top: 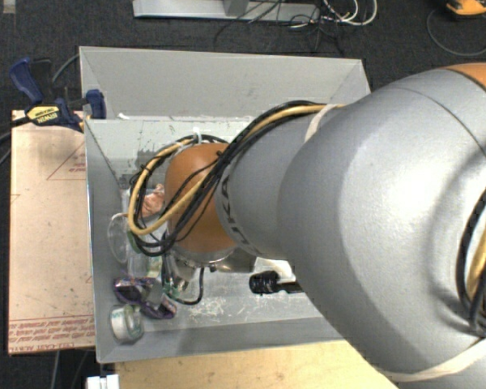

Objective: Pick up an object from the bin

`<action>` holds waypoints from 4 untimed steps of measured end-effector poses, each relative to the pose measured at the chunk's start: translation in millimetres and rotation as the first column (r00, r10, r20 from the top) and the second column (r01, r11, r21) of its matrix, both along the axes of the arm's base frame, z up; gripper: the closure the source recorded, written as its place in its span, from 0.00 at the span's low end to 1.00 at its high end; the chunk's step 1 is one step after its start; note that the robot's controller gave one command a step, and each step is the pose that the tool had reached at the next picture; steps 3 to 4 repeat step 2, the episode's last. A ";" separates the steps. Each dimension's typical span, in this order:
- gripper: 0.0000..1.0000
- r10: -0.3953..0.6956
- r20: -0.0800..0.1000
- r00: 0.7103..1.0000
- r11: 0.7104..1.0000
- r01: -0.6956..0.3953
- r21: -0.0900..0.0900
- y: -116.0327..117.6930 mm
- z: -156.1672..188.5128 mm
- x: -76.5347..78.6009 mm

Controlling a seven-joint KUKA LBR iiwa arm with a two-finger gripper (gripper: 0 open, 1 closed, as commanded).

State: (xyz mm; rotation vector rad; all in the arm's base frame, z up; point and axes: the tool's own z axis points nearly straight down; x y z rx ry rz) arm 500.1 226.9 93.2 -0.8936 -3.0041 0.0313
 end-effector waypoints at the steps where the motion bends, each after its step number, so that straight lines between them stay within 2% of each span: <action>1: 1.00 0.002 0.004 1.000 1.000 -0.002 0.008 3.9 19.4 0.8; 2: 1.00 0.005 0.008 1.000 1.000 -0.005 0.012 6.3 31.0 1.0; 4: 1.00 0.005 0.008 1.000 1.000 -0.005 0.012 6.3 31.0 1.0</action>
Offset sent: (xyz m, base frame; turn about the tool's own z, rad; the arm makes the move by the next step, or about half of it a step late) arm 0.0002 0.0000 0.0027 0.0000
